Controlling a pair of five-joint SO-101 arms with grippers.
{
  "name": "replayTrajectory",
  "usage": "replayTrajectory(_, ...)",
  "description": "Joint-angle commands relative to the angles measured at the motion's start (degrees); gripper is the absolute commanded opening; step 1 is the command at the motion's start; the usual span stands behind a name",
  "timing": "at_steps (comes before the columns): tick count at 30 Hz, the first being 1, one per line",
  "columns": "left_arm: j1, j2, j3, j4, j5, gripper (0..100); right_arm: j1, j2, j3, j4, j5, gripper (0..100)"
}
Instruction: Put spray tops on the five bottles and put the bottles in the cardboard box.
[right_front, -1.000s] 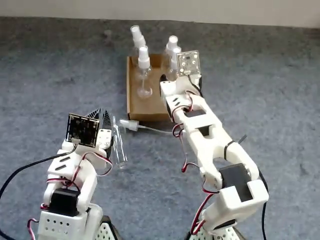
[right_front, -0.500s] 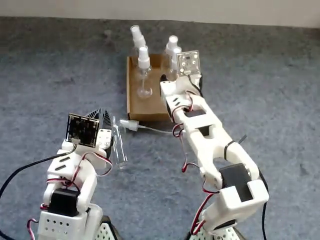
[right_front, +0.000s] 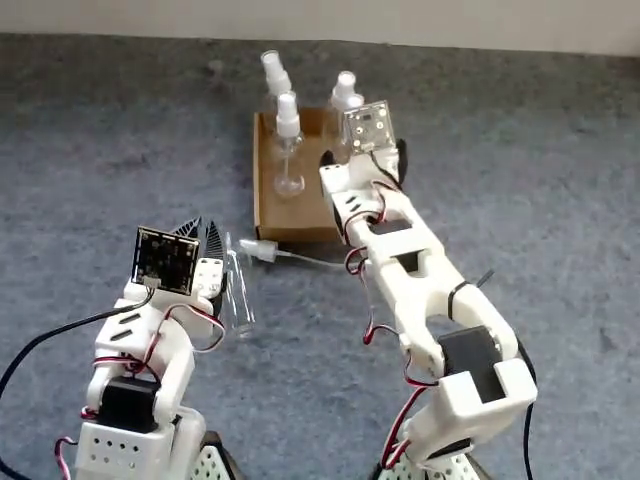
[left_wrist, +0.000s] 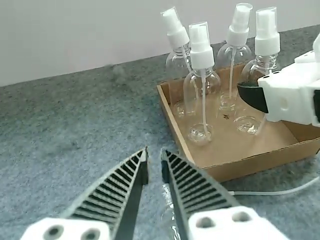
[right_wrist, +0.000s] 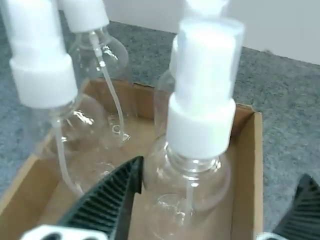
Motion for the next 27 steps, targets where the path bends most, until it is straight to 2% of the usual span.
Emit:
replayTrajectory(1, -0.48, -0.22, -0.22, -0.79, -0.09, 1, 0.22, -1.36, -3.21, -0.31, -1.67, 47.2)
replayTrajectory(7, -0.48, -0.13, -0.13, -0.79, -0.18, 1, 0.40, -1.89, -3.47, -0.31, -3.16, 48.3)
replayTrajectory(19, -0.48, -0.04, -0.13, -0.79, -0.18, 1, 0.13, -14.64, 0.66, -0.13, -3.34, 48.3)
replayTrajectory(24, -0.48, -0.04, -0.13, -0.79, -0.18, 1, 0.31, -18.07, 0.13, 9.71, -3.43, 48.3)
replayTrajectory(27, -0.48, -0.04, -0.13, -0.79, -0.18, 1, 0.48, -22.64, 0.04, 13.14, -5.98, 48.3)
